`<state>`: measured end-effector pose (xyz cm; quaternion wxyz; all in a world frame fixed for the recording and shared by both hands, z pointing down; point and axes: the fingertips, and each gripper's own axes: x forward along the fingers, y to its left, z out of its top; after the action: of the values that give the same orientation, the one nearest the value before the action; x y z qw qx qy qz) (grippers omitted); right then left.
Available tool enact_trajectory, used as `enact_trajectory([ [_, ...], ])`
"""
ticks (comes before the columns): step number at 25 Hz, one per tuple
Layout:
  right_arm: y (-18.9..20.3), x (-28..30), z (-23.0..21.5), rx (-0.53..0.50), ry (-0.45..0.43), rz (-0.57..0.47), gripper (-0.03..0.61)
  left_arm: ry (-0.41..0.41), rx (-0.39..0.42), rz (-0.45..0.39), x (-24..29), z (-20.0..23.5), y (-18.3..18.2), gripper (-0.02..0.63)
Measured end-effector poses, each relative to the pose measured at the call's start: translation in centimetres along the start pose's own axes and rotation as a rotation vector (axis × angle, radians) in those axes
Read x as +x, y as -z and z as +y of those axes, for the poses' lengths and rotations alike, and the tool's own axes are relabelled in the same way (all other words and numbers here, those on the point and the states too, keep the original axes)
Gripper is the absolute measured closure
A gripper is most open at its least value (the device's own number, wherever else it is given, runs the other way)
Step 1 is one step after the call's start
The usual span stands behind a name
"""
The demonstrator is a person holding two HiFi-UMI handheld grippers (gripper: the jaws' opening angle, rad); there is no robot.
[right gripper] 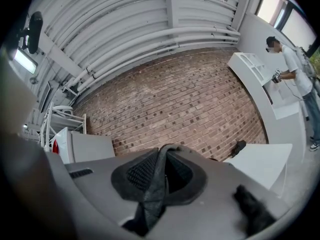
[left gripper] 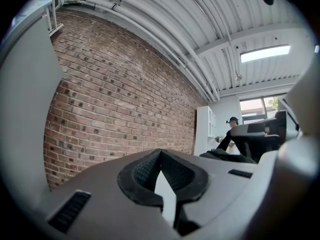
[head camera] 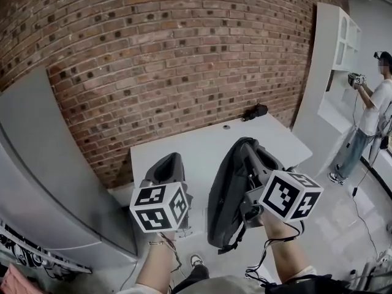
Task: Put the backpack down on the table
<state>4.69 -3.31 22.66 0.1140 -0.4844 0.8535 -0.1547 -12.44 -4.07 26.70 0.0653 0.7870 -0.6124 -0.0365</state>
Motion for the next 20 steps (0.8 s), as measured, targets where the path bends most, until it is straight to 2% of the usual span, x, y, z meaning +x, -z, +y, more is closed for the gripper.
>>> enact_trajectory([
  [10,-3.2,7.0,-1.3,0.008,-0.022,-0.037,0.526,0.004,0.021,-0.032,6.2,3.5,-2.5,0.6],
  [20,-3.0,13.1,-2.2,0.027,0.003,-0.022,0.527,0.008,0.025,-0.032,10.7,7.6,-3.6,0.601],
])
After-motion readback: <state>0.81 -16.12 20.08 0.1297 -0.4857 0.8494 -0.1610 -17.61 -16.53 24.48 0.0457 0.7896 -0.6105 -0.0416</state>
